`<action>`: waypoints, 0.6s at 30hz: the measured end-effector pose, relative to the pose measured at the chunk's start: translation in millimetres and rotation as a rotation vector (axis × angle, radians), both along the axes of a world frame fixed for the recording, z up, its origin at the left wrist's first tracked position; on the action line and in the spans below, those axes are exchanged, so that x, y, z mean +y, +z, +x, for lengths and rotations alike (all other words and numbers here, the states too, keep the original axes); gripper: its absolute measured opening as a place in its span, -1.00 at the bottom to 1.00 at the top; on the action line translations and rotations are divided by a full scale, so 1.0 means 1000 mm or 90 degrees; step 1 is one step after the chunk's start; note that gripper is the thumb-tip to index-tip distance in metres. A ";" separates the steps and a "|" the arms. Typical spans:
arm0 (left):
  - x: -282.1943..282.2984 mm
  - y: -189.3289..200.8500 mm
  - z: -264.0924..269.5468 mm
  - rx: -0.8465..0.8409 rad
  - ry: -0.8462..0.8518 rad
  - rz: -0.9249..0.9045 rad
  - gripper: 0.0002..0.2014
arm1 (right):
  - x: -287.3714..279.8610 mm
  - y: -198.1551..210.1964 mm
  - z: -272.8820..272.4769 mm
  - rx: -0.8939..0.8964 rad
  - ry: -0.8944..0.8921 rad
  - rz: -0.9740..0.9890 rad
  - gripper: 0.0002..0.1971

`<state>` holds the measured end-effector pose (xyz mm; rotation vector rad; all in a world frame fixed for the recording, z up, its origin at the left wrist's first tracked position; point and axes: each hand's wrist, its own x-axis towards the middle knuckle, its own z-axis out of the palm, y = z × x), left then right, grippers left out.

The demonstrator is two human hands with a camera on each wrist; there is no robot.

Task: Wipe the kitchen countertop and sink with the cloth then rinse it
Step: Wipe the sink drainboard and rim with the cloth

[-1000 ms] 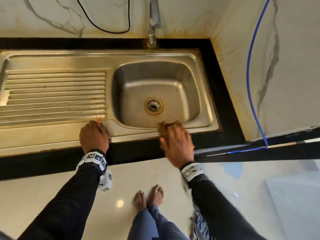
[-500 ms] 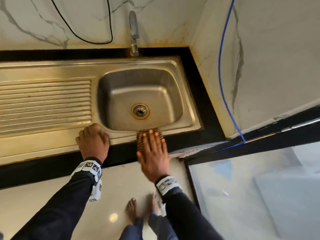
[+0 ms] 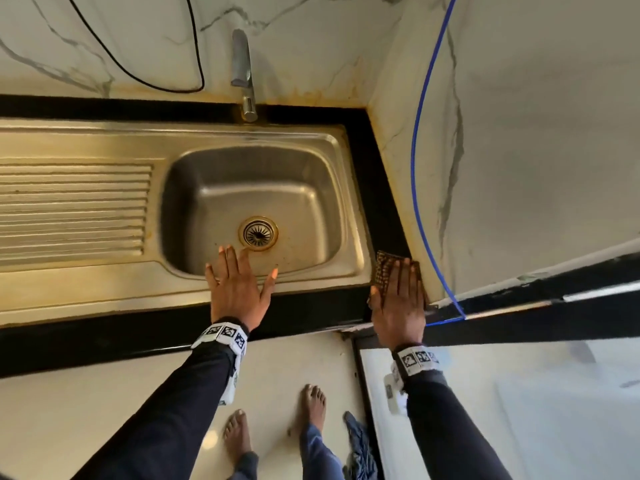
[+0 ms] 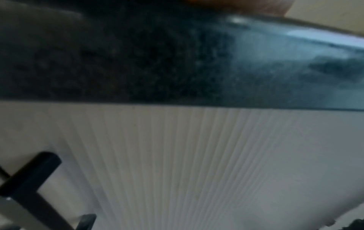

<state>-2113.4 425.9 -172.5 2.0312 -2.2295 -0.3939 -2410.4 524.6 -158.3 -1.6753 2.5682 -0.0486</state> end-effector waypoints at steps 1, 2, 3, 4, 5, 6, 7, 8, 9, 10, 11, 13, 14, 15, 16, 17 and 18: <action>0.001 -0.001 -0.003 -0.005 0.006 -0.001 -0.14 | 0.001 -0.001 0.004 -0.006 0.012 0.004 -0.24; 0.002 -0.001 -0.004 -0.010 0.013 0.000 -0.13 | 0.003 0.000 0.009 -0.011 0.027 0.017 -0.24; 0.002 -0.003 -0.003 -0.015 0.019 -0.002 -0.12 | 0.005 -0.001 0.011 -0.014 0.045 0.042 -0.25; 0.001 -0.004 -0.002 -0.022 0.025 -0.002 -0.11 | -0.001 0.000 0.010 -0.020 0.063 0.069 -0.26; 0.001 -0.006 0.000 -0.033 0.029 -0.008 -0.11 | -0.015 0.000 0.007 -0.008 0.084 0.079 -0.26; -0.002 -0.006 -0.002 -0.040 0.040 -0.008 -0.10 | -0.040 0.000 0.002 0.005 0.112 0.078 -0.26; -0.004 -0.004 -0.004 -0.044 0.040 0.003 -0.10 | -0.064 -0.001 -0.001 0.001 0.129 0.090 -0.25; -0.003 -0.001 -0.007 -0.043 0.034 0.016 -0.10 | -0.088 0.003 -0.002 -0.005 0.136 0.118 -0.25; -0.002 -0.001 -0.011 -0.039 0.040 0.018 -0.12 | -0.106 0.006 -0.003 -0.011 0.142 0.139 -0.24; -0.002 -0.003 -0.011 -0.039 0.051 0.000 -0.14 | -0.120 0.005 0.000 -0.007 0.162 0.151 -0.24; -0.003 -0.004 -0.011 -0.035 0.068 -0.008 -0.17 | -0.124 0.005 0.009 -0.004 0.184 0.159 -0.24; -0.004 -0.002 -0.009 -0.033 0.074 0.013 -0.22 | -0.096 0.010 0.035 -0.020 0.202 0.143 -0.22; -0.002 -0.002 -0.007 -0.043 0.067 0.017 -0.23 | -0.071 0.011 0.047 -0.034 0.218 0.131 -0.21; -0.001 -0.004 -0.005 -0.050 0.064 0.012 -0.24 | -0.050 0.011 0.060 -0.053 0.227 0.139 -0.21; -0.002 -0.005 -0.005 -0.049 0.067 0.004 -0.24 | -0.041 0.011 0.070 -0.072 0.239 0.147 -0.22; -0.004 -0.005 -0.005 -0.047 0.071 0.002 -0.23 | -0.040 0.011 0.079 -0.089 0.255 0.150 -0.23; -0.005 -0.003 -0.006 -0.043 0.072 0.004 -0.23 | -0.042 0.013 0.084 -0.097 0.271 0.156 -0.23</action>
